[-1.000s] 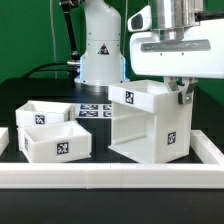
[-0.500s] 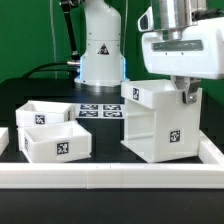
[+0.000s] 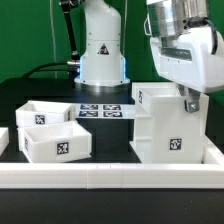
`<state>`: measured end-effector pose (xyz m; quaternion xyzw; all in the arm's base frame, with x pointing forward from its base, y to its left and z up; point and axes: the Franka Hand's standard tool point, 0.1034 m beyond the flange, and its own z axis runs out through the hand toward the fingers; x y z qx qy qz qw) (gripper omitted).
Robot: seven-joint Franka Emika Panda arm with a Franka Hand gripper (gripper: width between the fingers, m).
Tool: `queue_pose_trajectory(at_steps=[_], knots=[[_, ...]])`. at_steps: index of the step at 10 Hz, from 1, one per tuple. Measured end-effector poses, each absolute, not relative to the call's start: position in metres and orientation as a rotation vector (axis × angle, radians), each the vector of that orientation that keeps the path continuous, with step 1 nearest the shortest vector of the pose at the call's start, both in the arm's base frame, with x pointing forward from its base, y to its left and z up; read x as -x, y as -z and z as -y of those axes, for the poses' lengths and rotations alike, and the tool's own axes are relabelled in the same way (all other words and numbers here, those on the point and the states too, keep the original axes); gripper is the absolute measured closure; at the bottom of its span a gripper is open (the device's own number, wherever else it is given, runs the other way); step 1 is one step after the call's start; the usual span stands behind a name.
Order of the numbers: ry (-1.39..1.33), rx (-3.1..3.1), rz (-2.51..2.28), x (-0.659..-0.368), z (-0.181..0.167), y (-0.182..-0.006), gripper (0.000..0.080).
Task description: Assemble drawer
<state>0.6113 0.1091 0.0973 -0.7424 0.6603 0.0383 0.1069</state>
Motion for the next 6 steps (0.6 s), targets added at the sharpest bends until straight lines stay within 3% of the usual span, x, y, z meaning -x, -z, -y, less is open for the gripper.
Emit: queue_pose_trajectory(at_steps=[3, 6], knots=[[-0.128, 2.183, -1.931, -0.639, -0.113, -0.098, 0.0761], [-0.173, 2.183, -1.950, -0.645, -0.114, -0.098, 0.0761]])
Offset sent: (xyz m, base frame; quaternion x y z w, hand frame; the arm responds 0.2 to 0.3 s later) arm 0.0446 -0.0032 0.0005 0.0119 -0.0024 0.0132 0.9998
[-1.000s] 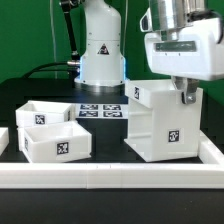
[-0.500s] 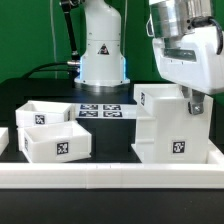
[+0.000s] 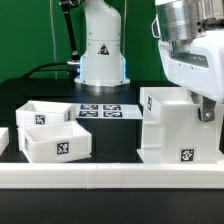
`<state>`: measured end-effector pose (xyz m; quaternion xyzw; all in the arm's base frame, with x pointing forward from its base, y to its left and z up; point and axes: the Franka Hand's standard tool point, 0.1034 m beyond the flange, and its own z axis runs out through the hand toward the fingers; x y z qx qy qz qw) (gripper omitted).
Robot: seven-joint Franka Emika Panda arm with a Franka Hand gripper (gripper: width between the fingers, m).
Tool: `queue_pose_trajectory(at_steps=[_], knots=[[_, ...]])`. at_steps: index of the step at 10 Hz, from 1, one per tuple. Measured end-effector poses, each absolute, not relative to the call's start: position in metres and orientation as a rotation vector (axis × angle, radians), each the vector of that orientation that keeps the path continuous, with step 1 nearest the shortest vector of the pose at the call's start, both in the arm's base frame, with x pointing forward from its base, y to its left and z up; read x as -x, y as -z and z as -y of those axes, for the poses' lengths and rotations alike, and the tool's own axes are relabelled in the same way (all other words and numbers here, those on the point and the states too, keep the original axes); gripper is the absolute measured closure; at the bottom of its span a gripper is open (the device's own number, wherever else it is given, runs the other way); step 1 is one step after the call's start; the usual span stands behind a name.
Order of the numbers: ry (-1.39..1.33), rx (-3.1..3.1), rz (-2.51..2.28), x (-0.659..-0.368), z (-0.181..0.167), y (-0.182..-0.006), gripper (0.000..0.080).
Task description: Assemble drawer
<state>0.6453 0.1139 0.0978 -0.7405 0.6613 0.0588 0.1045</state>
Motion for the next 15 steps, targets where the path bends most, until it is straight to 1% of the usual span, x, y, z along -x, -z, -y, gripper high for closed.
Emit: queue_pose_trajectory(at_steps=[3, 4, 5, 7, 8, 9, 10, 12, 13, 14, 15], knots=[[-0.171, 2.187, -1.945, -0.645, -0.114, -0.098, 0.0761], [-0.170, 2.188, -1.943, -0.645, -0.114, -0.098, 0.0599], [-0.169, 2.188, -1.941, -0.646, -0.114, -0.098, 0.0453], [-0.166, 2.192, -1.936, -0.646, -0.115, -0.099, 0.0189], [-0.163, 2.210, -1.914, -0.646, -0.115, -0.100, 0.0189], [-0.168, 2.356, -1.734, -0.636, -0.110, -0.103, 0.0189], [-0.171, 2.428, -1.630, -0.627, -0.102, -0.113, 0.0157], [-0.173, 2.559, -1.408, -0.616, -0.093, -0.133, 0.0151], [-0.186, 2.621, -1.273, -0.613, -0.089, -0.148, 0.0150], [-0.172, 2.601, -1.298, -0.614, -0.089, -0.153, 0.0150], [-0.179, 2.604, -1.298, -0.613, -0.090, -0.149, 0.0150]])
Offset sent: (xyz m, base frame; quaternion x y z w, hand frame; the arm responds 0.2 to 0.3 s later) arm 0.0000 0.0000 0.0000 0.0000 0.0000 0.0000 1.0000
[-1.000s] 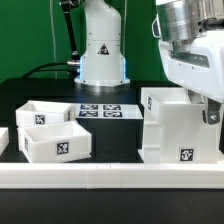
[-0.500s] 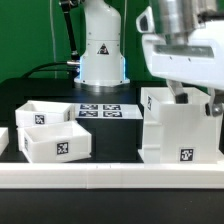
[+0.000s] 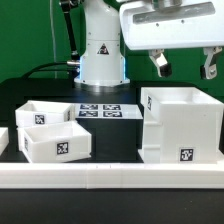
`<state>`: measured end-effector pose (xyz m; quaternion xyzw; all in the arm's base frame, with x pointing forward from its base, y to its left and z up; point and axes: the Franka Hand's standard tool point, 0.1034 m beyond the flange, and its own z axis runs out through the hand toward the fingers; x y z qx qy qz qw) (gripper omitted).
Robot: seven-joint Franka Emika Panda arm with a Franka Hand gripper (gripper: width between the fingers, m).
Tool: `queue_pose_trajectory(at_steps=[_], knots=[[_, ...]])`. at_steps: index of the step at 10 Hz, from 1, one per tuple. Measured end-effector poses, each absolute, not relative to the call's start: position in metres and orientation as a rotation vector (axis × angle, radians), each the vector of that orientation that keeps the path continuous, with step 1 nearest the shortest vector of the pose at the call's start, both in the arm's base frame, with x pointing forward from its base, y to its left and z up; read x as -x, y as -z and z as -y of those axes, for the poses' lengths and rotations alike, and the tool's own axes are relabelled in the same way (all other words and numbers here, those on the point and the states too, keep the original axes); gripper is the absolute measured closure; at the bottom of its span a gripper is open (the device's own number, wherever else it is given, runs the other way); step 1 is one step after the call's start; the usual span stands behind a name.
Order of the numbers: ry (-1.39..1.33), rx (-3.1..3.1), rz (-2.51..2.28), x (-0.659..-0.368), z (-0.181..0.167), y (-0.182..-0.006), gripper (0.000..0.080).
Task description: Assemble drawer
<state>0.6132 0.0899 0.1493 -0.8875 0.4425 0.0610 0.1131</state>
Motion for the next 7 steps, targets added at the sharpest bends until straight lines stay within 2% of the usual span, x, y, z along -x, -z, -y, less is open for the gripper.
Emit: queue_pose_trajectory(at_steps=[2, 3, 7], knots=[[-0.193, 2.656, -1.214, -0.609, -0.087, -0.148, 0.0150], [-0.301, 2.824, -0.917, -0.589, -0.074, -0.144, 0.0150], [-0.285, 2.954, -0.468, -0.582, -0.030, -0.147, 0.0150]])
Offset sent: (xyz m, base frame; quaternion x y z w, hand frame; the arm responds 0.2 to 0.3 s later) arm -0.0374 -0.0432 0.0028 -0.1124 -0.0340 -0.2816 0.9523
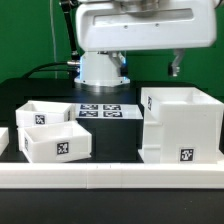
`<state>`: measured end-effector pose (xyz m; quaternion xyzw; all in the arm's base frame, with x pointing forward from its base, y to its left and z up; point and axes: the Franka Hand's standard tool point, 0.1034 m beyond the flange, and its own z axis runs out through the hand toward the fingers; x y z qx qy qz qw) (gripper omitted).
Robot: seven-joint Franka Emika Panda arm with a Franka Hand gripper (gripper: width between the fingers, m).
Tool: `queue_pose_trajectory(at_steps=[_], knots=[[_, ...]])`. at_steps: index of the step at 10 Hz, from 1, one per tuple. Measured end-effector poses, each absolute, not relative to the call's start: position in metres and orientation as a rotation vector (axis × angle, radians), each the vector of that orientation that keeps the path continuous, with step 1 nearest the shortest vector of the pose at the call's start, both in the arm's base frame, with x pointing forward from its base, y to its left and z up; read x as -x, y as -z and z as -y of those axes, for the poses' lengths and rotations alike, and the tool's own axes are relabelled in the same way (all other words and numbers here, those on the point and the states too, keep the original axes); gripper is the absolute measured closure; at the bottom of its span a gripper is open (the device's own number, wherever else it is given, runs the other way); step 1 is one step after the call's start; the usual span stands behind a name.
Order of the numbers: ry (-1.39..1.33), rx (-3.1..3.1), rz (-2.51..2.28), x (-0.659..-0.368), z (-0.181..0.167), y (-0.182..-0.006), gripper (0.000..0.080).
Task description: Assemble drawer
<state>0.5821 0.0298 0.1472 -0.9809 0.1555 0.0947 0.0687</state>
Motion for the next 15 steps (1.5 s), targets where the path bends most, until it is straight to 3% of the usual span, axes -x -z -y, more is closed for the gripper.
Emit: queue_pose_trajectory(at_steps=[4, 9, 12, 15], knots=[[-0.293, 2.946, -0.495, -0.581, -0.036, -0.145, 0.0150], [-0.227, 3.046, 0.003, -0.565, 0.009, -0.123, 0.0150], [-0.136, 3.066, 0.168, -0.567, 0.032, -0.098, 0.0150], [-0.136, 3.065, 0.171, -0.568, 0.029, -0.099, 0.0150]])
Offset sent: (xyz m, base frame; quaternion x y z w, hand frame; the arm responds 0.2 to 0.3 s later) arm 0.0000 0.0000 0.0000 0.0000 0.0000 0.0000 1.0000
